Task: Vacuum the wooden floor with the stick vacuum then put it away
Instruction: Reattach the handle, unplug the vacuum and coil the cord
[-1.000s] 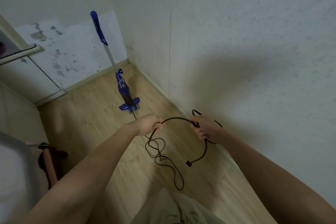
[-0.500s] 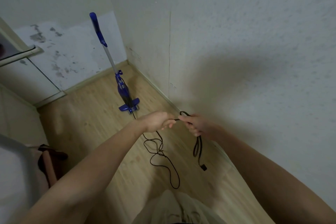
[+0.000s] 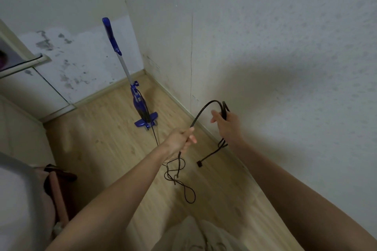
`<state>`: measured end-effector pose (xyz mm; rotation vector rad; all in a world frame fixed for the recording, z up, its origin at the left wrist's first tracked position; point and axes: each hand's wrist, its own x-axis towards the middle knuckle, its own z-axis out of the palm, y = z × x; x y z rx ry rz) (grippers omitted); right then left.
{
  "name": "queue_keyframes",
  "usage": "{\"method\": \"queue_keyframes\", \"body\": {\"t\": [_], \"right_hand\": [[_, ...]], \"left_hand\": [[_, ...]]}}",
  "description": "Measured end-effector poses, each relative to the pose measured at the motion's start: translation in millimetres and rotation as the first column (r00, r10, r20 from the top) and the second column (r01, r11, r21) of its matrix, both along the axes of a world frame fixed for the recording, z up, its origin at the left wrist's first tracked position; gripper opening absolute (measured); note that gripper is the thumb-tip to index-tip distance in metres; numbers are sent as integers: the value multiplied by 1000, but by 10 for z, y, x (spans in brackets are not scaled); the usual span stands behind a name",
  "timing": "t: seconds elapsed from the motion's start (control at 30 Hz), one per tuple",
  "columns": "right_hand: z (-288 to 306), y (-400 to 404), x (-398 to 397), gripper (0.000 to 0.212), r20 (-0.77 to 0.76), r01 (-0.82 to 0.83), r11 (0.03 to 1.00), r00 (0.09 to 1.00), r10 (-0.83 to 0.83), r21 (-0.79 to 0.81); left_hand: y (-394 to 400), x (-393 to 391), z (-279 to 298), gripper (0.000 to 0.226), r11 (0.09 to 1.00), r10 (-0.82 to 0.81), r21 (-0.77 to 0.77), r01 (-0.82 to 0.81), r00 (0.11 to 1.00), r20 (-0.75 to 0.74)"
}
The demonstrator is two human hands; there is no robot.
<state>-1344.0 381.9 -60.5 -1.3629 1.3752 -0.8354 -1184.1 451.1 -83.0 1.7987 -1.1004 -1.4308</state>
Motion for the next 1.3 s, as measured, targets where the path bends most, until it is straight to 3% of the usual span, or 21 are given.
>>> {"method": "queue_keyframes", "body": {"t": [0.13,0.3,0.43,0.5,0.57,0.63,0.67,0.7,0.77,0.83,0.87,0.9,0.97,1.03,1.13,1.3], "right_hand": [[-18,-41,103,36,38,-134,965,991,129,226],[-16,-102,229,33,32,-314,909,948,317,275],[-59,-209,456,31,-17,-252,909,962,273,333],[-38,-313,503,31,-50,-117,947,989,138,299],[-13,-429,446,22,-42,-50,963,997,63,265],[-33,-493,341,18,-54,-51,957,996,70,285],[-48,-482,291,17,-80,-51,945,993,81,323],[-54,-452,250,13,-90,-54,926,991,94,374],[-58,-380,185,11,-12,-138,873,987,162,468],[2,-347,160,20,151,-254,808,967,204,532],[48,-342,169,21,224,-288,781,955,193,555],[99,-330,185,22,271,-311,763,945,183,568],[219,-261,247,23,293,-357,758,929,226,547],[310,-152,308,25,219,-428,760,904,367,490],[319,-4,345,34,135,-545,690,821,555,477],[257,132,288,40,184,-621,612,760,624,490]], "left_hand": [[11,-37,251,44,993,-76,-91,72,996,-40],[68,-25,321,42,988,-110,-120,101,991,-73],[110,12,269,43,982,-86,-176,67,991,-100],[223,121,107,46,970,-207,-134,202,978,-19],[429,238,-135,46,945,-325,15,326,933,153],[605,395,-372,38,979,-185,120,162,959,214],[639,484,-440,33,994,-59,106,26,944,325],[623,584,-455,29,995,19,80,-65,877,480],[551,731,-324,24,984,-44,145,-101,654,755],[459,785,-54,19,956,-277,292,18,381,882],[413,773,77,16,928,-371,344,141,288,883],[357,750,179,16,886,-436,358,294,265,860],[257,667,346,16,770,-551,273,576,386,739],[175,557,499,17,726,-566,82,682,527,634],[75,478,663,15,752,-465,-151,642,678,569],[43,515,642,16,757,-412,-238,609,727,549]]}}
